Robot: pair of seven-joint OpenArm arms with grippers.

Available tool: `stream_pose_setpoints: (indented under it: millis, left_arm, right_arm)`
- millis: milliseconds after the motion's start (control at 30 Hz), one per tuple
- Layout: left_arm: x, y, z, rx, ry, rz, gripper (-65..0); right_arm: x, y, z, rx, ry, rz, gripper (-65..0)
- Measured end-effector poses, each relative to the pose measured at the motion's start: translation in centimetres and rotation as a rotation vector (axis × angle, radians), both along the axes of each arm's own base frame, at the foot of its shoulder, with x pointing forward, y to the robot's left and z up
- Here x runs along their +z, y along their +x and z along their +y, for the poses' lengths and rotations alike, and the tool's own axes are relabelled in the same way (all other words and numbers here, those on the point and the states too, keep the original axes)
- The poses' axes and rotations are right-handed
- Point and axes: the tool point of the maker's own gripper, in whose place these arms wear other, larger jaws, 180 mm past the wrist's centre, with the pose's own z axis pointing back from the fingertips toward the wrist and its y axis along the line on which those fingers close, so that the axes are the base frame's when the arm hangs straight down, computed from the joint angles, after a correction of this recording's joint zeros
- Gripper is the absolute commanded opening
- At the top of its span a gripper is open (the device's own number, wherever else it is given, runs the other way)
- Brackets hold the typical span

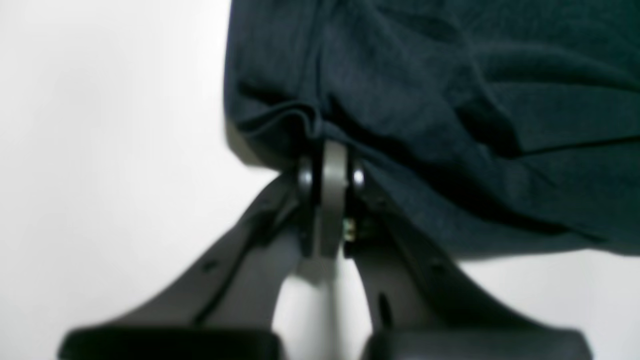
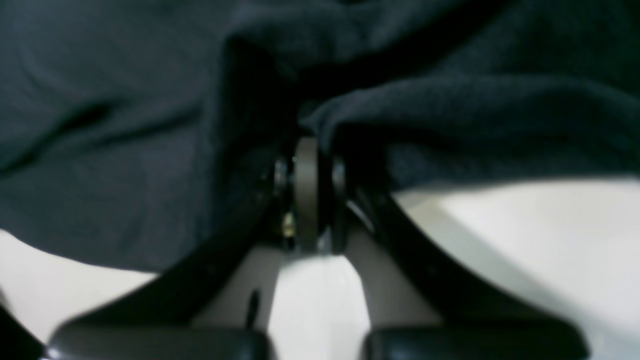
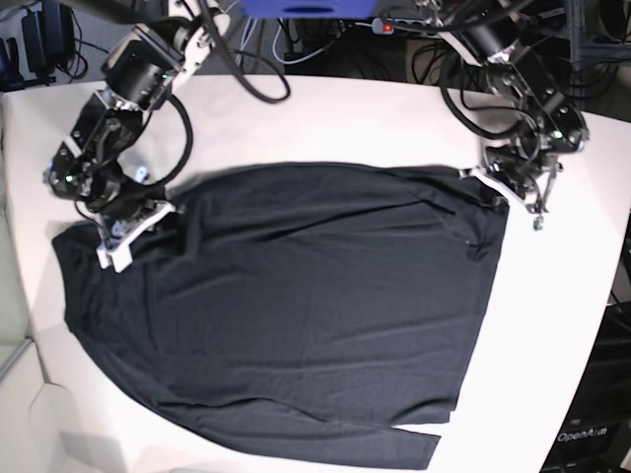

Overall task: Fold the T-shirt properly
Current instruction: 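Lift the held edges and fold them away from the robot over the shirt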

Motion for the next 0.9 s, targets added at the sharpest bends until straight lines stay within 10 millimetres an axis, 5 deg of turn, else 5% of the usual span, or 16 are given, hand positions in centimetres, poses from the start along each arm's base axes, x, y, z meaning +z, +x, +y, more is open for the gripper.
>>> stream_pose_setpoints:
  millis: [233,900]
  left_arm:
    - [1.0,1.4,0.2,-0.002,0.005,-0.019,-65.0]
    - [6.2,4.7,1.3,0.004,0.073,-0.097,-65.0]
  right_arm:
    - [2.1,0.9,-0.2,0.031,-0.064,-0.057,-64.8]
    - [4.0,3.1,-0.5,0.067,-0.102,-0.106,-64.8]
